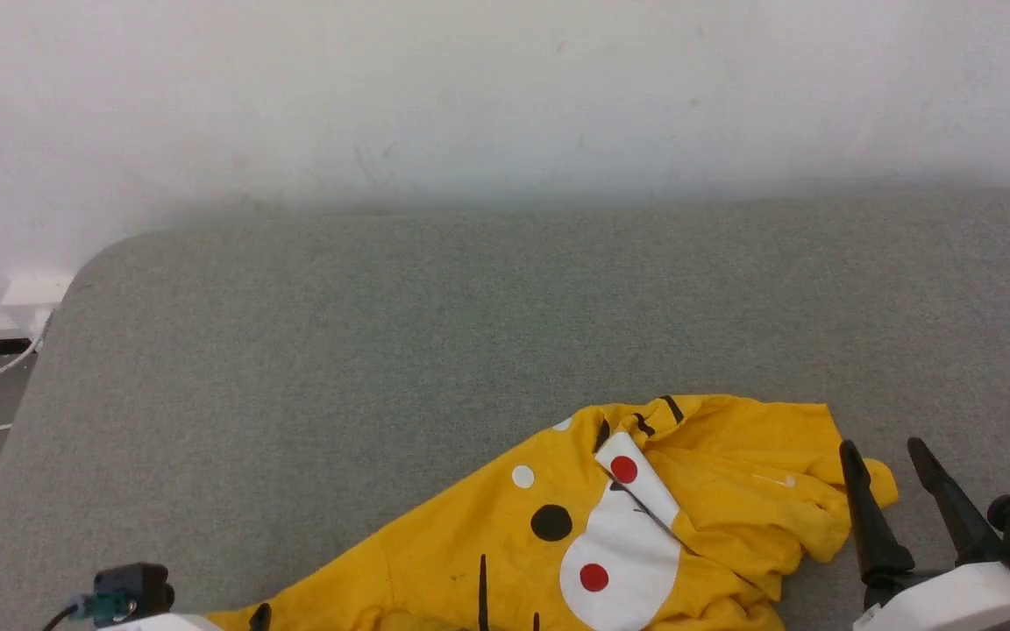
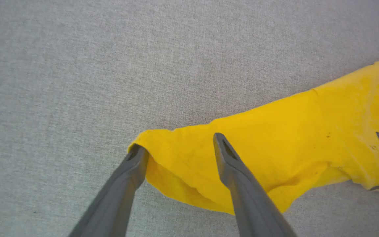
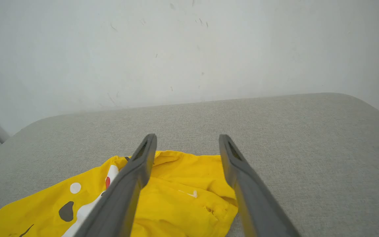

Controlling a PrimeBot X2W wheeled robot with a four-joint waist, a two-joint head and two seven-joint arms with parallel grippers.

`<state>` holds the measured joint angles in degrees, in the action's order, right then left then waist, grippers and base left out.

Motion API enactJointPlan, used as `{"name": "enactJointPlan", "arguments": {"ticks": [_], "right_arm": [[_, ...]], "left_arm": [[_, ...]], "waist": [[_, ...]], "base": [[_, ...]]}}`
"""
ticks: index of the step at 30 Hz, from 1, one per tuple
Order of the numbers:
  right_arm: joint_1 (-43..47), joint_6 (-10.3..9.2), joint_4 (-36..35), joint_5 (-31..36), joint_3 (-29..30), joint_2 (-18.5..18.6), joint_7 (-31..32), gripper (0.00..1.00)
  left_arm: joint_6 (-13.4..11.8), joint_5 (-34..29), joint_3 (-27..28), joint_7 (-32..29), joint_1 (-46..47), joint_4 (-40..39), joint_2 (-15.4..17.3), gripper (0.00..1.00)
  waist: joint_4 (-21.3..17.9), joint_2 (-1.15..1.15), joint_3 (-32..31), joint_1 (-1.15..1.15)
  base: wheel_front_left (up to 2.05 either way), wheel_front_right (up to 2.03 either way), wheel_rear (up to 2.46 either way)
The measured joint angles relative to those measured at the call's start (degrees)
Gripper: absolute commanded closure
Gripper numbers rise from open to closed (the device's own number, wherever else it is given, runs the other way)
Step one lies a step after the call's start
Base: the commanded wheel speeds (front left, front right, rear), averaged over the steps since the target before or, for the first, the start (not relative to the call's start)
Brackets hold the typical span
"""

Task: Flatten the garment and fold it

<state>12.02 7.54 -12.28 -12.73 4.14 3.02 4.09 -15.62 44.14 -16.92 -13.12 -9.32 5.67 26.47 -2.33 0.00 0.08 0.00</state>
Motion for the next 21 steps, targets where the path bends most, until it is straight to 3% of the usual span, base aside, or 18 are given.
{"name": "enactJointPlan", "arguments": {"ticks": [6,10,20,21], "right_arm": [[0.1,0.0,0.1,-0.5,-0.2,0.0,0.1,0.0],[0.0,0.0,0.1,-0.5,-0.6,0.0,0.3,0.0],[-0.4,0.0,0.8,-0.6,-0.6,0.0,0.2,0.0],[-0.4,0.0,0.9,-0.6,-0.5,0.0,0.3,0.0]], "left_arm": [[3.4,-0.2,-2.5,-11.2,4.0,-1.0,6.2,0.0],[4.0,-0.4,-4.0,-16.9,6.8,0.7,9.2,0.0],[6.1,-1.6,-9.9,-25.0,11.0,7.3,9.6,0.0],[6.5,-1.5,-10.0,-25.3,11.2,7.7,9.5,0.26]], "waist": [[0.5,0.0,0.1,0.0],[0.2,0.0,0.8,0.0],[-2.2,0.0,2.6,0.0],[-2.4,0.0,2.7,0.0]], "base": [[0.0,0.0,0.0],[0.0,0.0,0.0],[0.0,0.0,0.0],[0.0,0.0,0.0]]}}
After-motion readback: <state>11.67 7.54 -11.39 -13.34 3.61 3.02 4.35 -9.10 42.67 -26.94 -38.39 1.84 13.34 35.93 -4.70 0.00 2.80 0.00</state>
